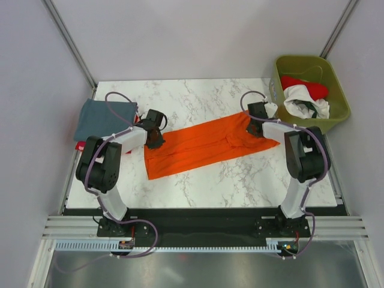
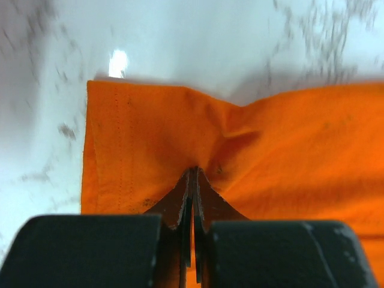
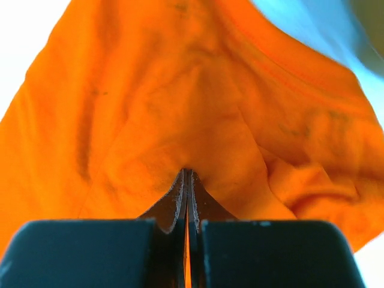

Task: Fold and stack the t-shirts
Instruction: Fold the tshirt

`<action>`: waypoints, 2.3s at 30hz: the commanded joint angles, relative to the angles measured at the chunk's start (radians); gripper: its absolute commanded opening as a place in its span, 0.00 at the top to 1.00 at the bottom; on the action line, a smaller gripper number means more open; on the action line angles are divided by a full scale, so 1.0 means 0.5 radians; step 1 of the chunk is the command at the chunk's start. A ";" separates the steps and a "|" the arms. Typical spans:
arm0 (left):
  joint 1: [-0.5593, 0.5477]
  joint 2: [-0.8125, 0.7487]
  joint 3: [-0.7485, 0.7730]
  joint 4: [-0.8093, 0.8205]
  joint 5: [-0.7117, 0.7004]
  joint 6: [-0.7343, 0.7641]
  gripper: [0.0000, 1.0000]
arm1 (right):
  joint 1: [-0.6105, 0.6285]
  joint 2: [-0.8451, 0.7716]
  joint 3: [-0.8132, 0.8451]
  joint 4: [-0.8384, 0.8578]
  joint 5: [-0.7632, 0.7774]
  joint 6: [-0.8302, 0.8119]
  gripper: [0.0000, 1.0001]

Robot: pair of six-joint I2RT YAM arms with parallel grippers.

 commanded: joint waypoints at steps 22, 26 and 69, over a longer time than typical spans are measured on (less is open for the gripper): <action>-1.275 -0.853 -1.034 0.085 -0.030 -1.546 0.98 | 0.237 1.331 1.950 -0.768 -0.453 -0.398 1.00; -1.416 -0.752 -0.896 0.049 -0.128 -1.576 0.98 | 0.255 1.392 2.116 -0.811 -0.505 -0.420 1.00; -0.536 -0.540 -0.227 0.217 0.295 -0.135 0.57 | -0.089 0.183 0.466 0.137 -1.097 -0.248 0.46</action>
